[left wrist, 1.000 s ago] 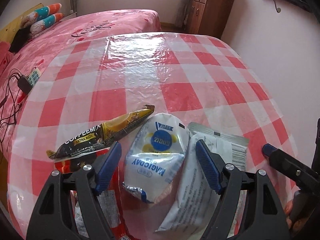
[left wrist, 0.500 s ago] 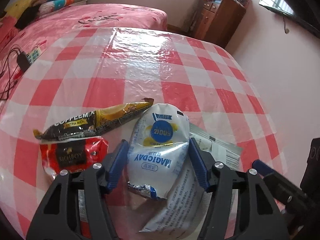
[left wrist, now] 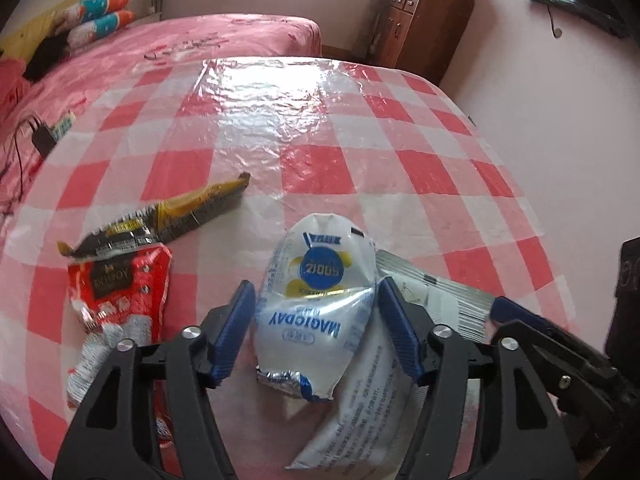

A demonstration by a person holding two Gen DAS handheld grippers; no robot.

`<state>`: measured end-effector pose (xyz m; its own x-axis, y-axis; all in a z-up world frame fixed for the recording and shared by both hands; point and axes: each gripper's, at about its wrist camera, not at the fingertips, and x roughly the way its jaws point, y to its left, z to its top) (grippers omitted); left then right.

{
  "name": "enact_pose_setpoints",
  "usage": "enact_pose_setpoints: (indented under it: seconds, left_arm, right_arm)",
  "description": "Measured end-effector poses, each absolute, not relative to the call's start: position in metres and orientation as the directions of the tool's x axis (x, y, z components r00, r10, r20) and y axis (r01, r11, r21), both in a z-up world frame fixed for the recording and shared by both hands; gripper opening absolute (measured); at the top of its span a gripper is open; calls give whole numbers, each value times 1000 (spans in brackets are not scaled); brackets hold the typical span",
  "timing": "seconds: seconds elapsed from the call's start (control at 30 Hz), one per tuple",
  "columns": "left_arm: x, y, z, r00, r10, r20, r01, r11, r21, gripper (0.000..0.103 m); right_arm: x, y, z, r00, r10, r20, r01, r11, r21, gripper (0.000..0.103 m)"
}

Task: Collect trash
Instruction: 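Grasp the white Magicday bag with the left gripper while the right grasps the grey printed bag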

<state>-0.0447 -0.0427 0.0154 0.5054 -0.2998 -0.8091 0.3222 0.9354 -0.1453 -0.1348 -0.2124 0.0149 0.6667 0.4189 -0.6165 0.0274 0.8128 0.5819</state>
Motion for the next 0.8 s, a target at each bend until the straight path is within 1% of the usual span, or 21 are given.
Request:
enact_pose_setpoints:
  seconds: [0.1,0.17,0.33,0.43,0.5,0.57,0.67,0.8]
  left_arm:
    - [-43,-41,15,512,-289,-809,326,937,-128,77]
    - [-42,-39,14,510,-296,-808,332,934,-133,79]
    - [-40,-35,11,501,-323,-803,335,928,-165,80]
    - [-40,-31,9,497,-344,-797,334,923,-190,76]
    - [-41,-31,10,497,-358,-791,341,918,-201,69]
    - [-44,-33,11,505,-359,-785,351,916,-193,67]
    - [-49,-36,12,518,-349,-781,365,916,-167,67]
    - [-52,-31,12,498,-373,-783,385,904,-185,68]
  right_arm:
    - [-136,-212,16,666,415,-620,25,818,574,89]
    - [-136,-212,15,665,414,-622,23,821,571,89]
    - [-136,-208,15,662,407,-630,15,833,553,89]
    - [-135,-209,16,664,410,-626,15,829,559,89]
    - [-135,-214,16,673,399,-623,30,827,562,89]
    - [-136,-219,15,677,400,-618,38,820,571,89]
    - [-135,-220,15,680,398,-616,42,817,575,89]
    - [-134,-217,16,679,396,-619,34,825,565,89]
